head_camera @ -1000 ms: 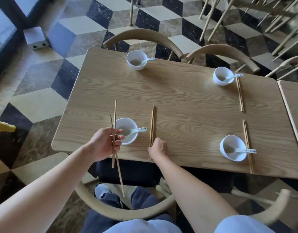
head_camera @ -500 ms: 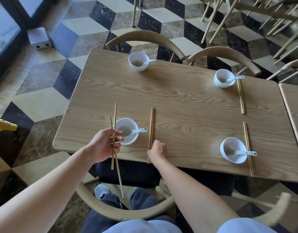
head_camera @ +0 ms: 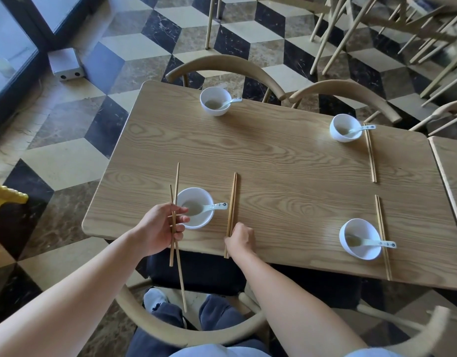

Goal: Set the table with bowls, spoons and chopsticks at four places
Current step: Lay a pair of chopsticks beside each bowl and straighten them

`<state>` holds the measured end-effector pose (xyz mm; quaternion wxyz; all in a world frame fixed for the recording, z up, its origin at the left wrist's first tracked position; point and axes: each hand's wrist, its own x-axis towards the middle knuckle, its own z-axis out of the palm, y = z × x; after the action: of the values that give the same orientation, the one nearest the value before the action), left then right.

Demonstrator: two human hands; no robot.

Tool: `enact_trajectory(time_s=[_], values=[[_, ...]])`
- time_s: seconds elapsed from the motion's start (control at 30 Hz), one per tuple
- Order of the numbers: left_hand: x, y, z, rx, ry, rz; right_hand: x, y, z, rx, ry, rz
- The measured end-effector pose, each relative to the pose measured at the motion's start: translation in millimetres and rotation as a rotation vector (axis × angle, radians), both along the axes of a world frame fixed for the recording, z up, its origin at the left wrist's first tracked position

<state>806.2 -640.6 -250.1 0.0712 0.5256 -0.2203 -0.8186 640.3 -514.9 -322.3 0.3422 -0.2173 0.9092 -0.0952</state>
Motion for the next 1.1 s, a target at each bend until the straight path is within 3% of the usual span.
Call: enact_trajectory(time_s=[0.5,1.1], values=[[1.1,0.5,-1.4,-0.004,-0.015,-0.023,1.5,3.2,0.0,-0.059,-0.038,-0.078],[6.2,5.8,-8.4,-0.002,-0.033,-0.046,0.9,-0.7,-1.3,-0.040,0.022,-0.006]])
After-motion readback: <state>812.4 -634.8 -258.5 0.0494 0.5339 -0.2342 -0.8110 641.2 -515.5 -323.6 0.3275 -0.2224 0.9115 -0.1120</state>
